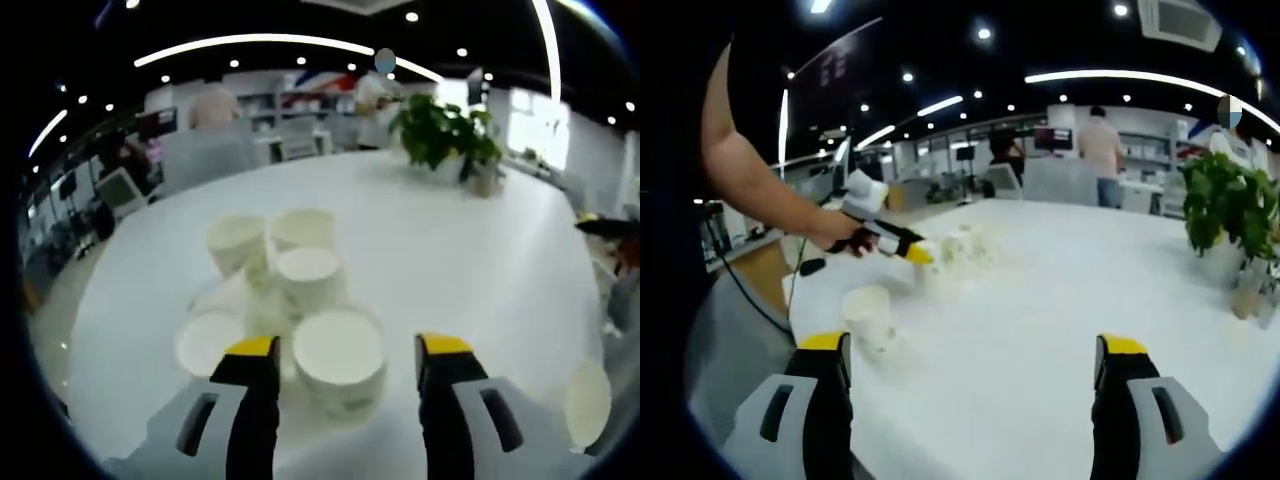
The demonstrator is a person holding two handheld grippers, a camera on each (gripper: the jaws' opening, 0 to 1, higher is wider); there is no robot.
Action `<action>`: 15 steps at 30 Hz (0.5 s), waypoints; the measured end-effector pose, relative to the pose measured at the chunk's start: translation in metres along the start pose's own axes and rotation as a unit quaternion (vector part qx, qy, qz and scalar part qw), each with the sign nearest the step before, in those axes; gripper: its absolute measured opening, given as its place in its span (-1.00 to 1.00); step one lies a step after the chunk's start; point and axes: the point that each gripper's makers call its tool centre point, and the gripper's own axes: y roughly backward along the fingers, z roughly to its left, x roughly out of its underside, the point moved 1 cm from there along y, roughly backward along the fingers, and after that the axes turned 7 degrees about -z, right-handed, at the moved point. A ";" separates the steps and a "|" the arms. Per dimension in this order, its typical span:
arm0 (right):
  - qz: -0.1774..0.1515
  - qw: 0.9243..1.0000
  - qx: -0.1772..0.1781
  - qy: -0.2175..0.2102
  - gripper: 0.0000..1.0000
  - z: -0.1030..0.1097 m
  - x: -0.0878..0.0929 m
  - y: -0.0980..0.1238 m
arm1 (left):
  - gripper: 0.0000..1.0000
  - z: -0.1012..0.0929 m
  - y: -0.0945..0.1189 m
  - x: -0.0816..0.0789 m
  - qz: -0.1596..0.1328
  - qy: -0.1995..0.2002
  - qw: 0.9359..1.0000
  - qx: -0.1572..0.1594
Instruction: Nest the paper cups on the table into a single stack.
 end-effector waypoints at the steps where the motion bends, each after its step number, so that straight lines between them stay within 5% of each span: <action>1: 0.000 1.000 0.000 0.000 1.00 0.000 0.000 0.000 | 0.05 -0.001 0.000 0.000 0.001 -0.002 1.000 0.005; 9: 0.001 1.000 -0.004 0.005 1.00 0.001 -0.001 -0.002 | -0.21 0.001 -0.003 0.007 0.027 -0.037 0.999 0.017; 15: 0.007 1.000 -0.010 0.015 1.00 0.000 -0.001 -0.003 | -0.23 -0.001 -0.002 0.007 0.025 -0.035 0.999 0.024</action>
